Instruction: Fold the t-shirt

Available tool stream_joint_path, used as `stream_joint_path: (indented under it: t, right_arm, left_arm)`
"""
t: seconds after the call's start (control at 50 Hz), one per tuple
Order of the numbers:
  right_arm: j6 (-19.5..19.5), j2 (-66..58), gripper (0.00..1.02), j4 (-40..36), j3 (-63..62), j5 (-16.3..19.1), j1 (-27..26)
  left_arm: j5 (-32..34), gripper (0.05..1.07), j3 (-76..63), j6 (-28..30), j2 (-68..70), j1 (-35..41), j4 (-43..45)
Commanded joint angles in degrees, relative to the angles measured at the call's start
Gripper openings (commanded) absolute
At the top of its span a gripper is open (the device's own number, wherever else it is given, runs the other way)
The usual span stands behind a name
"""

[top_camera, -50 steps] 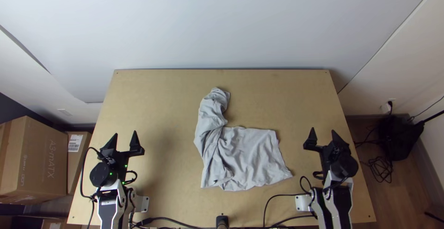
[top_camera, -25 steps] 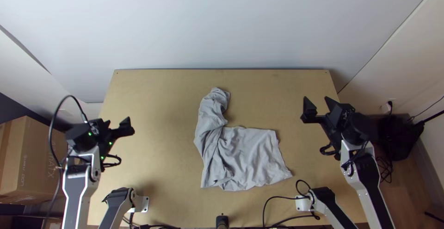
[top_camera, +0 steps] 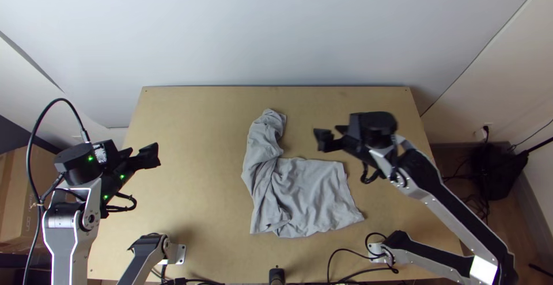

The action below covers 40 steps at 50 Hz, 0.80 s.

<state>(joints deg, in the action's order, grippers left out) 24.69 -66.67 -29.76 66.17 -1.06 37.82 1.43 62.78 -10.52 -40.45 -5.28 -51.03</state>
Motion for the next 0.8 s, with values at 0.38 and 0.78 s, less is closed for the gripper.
stream_joint_path:
  t: [0.38,0.78]
  right_arm:
    - [23.6,-18.9,0.98,-7.2,4.0,11.7,14.7]
    - [26.0,-29.5,0.77,-6.7,9.5,16.5,15.8]
  left_arm:
    - [0.3,1.03,-0.8,-1.3,0.6,-2.8,-3.7]
    - [0.2,1.03,-2.5,-1.2,1.6,-3.4,-3.8]
